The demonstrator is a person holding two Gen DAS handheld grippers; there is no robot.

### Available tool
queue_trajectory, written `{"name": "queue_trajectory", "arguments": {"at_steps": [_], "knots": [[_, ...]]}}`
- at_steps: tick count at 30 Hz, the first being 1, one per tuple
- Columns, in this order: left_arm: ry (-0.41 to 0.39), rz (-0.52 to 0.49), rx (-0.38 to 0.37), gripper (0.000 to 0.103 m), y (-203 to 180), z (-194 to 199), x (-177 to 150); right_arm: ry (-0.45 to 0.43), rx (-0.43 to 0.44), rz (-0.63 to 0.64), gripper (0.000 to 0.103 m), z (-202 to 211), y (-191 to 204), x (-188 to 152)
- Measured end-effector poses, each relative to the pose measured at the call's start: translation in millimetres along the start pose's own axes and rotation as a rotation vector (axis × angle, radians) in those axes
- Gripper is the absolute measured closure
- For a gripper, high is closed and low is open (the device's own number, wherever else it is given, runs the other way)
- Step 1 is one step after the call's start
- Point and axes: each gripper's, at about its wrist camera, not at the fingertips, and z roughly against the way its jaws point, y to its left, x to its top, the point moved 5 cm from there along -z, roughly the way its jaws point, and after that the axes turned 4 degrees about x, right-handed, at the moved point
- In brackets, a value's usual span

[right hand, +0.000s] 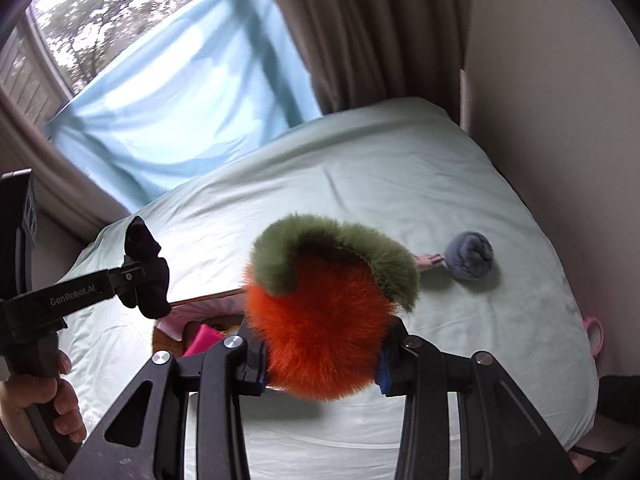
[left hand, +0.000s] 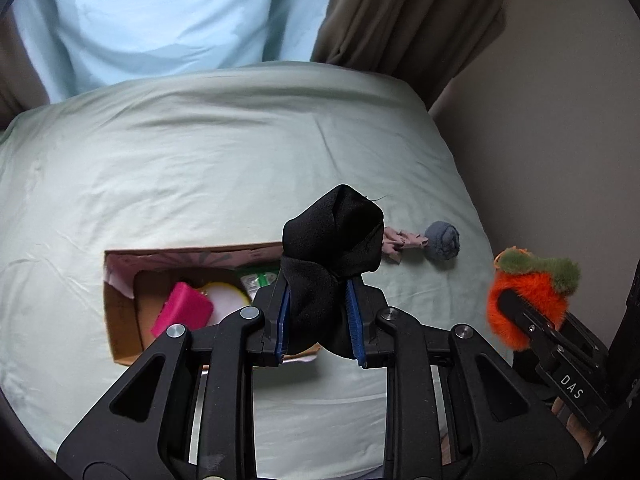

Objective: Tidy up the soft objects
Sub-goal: 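Carry the black sock and orange toy over the box with both tools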

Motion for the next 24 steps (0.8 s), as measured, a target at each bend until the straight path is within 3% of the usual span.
{"name": "queue_trajectory", "arguments": {"at_steps": [9,16,24], "knots": [[-0.014,0.103,0.037,0.082,114,33,-32,0.042,0.059,0.083,0.068,-25,100,-13],[0.065,0.133,0.071,0.082,194,2,-50,0.11,0.086,0.107,0.068,-74,158,-30],[0.181,0.168,0.087,0.082,241,-65,-59,0.274,0.071,0.168,0.068,-153,193,-50]]}}
